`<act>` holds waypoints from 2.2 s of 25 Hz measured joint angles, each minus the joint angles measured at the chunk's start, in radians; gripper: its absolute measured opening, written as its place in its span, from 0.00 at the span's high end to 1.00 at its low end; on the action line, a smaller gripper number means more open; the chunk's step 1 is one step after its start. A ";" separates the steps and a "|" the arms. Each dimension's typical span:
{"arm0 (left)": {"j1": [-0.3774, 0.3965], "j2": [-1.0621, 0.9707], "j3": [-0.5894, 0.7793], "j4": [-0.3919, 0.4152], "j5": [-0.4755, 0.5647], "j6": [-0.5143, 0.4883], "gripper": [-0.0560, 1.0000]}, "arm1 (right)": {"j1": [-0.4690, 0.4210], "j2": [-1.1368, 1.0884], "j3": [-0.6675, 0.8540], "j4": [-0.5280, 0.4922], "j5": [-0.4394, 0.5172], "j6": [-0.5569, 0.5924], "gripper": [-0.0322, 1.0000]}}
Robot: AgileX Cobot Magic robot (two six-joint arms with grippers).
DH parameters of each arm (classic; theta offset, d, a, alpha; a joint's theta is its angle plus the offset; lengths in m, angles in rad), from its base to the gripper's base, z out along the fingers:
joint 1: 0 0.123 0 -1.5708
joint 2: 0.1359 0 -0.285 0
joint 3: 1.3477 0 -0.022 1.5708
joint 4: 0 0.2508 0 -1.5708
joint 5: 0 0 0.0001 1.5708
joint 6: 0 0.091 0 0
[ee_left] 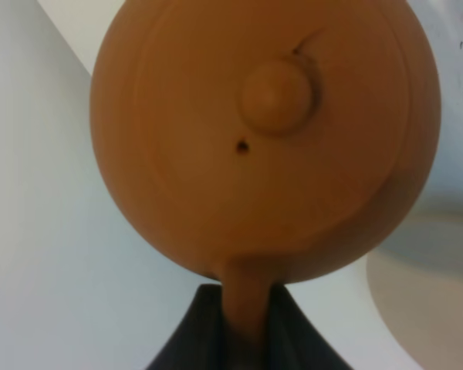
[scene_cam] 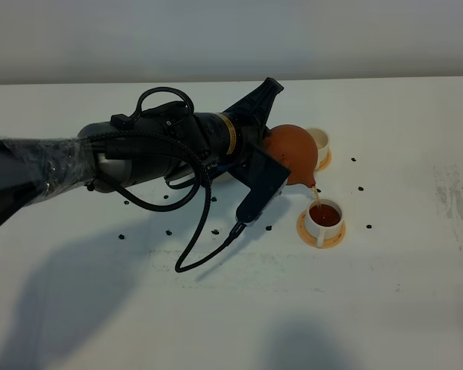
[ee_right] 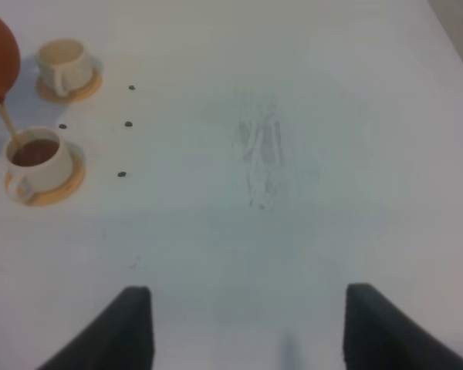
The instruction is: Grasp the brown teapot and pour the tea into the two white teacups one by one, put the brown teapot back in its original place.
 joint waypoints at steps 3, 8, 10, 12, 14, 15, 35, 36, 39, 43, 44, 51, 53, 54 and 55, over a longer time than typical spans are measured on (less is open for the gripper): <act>0.000 0.000 0.000 0.015 -0.003 0.000 0.87 | 0.000 0.000 0.000 0.000 0.000 0.000 0.47; 0.000 0.000 0.000 0.034 -0.004 0.000 0.87 | 0.000 0.000 0.000 0.000 0.000 0.000 0.47; 0.000 0.000 0.000 0.039 -0.004 0.000 0.87 | 0.000 0.000 0.000 0.000 0.000 0.000 0.47; 0.000 0.000 0.000 0.043 -0.005 0.000 0.87 | 0.000 0.000 0.000 0.000 0.000 0.000 0.47; 0.000 0.000 0.000 0.043 -0.005 0.000 0.87 | 0.000 0.000 0.000 0.000 0.000 0.000 0.47; 0.000 0.000 0.000 0.042 -0.005 0.000 0.87 | 0.000 0.000 0.000 0.000 0.000 0.000 0.47; -0.001 -0.028 0.000 -0.196 0.122 -0.100 0.87 | 0.000 0.000 0.000 0.000 0.000 0.000 0.47; -0.001 -0.039 0.000 -0.214 0.135 -0.101 0.87 | 0.000 0.000 0.000 0.000 0.000 0.000 0.47; -0.001 -0.080 0.000 -0.278 0.188 -0.102 0.87 | 0.000 0.000 0.000 0.000 0.000 0.000 0.47; -0.001 -0.134 0.000 -0.399 0.290 -0.104 0.87 | 0.000 0.000 0.000 0.000 0.000 0.000 0.47; -0.001 -0.146 0.000 -0.432 0.321 -0.104 0.87 | 0.000 0.000 0.000 0.000 0.000 0.000 0.47; 0.031 -0.165 0.000 -0.616 0.493 -0.172 0.87 | 0.000 0.000 0.000 0.000 0.000 0.000 0.47; 0.044 -0.165 0.000 -0.638 0.519 -0.212 0.87 | 0.000 0.000 0.000 0.000 0.000 0.000 0.47; 0.051 -0.165 0.000 -0.647 0.528 -0.232 0.87 | 0.000 0.000 0.000 0.000 0.000 0.000 0.47; 0.058 -0.163 0.000 -0.651 0.538 -0.261 0.87 | 0.000 0.000 0.000 0.000 0.000 0.000 0.47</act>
